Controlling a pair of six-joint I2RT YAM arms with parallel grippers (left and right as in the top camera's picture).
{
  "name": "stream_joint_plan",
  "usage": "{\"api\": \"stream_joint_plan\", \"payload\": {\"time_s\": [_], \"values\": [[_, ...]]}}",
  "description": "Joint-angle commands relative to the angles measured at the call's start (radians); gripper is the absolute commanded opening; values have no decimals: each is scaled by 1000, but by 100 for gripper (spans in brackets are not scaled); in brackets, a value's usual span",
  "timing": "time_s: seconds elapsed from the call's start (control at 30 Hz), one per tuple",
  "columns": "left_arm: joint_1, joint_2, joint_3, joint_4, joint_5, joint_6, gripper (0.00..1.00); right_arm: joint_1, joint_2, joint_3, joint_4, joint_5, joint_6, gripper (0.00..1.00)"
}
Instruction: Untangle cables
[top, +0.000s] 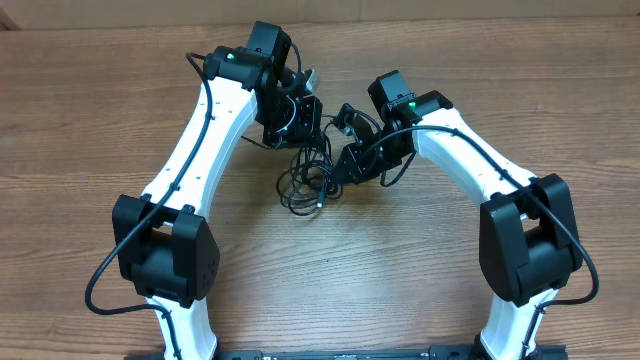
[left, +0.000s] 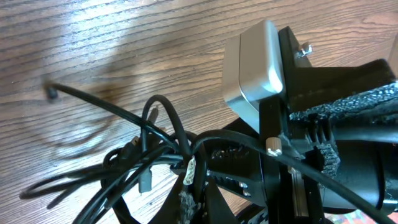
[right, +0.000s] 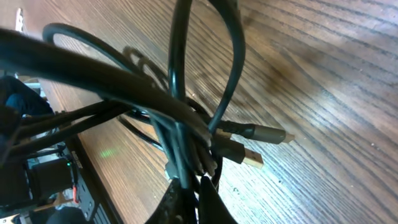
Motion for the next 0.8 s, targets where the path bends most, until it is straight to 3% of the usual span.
{"api": "stream_joint_plan", "payload": {"time_s": [0.0, 0.13, 0.2, 0.3, 0.53, 0.77], "values": [[4, 8, 8, 13, -10, -13, 4, 6, 3, -7, -8, -10, -8, 4], [6, 8, 8, 23, -223, -89, 4, 6, 3, -7, -38, -9, -19, 4], [18, 8, 8, 39, -257, -110, 4, 6, 3, -7, -61, -10, -19, 4], [50, 8, 8, 83, -174, -110, 4, 6, 3, -7, -91, -10, -23, 4], [168, 8, 8, 219, 171, -91, 4, 6, 3, -7, -120, -8, -23, 4], [264, 8, 8, 211, 193, -91, 4, 6, 3, -7, -156, -10, -83, 4]]}}
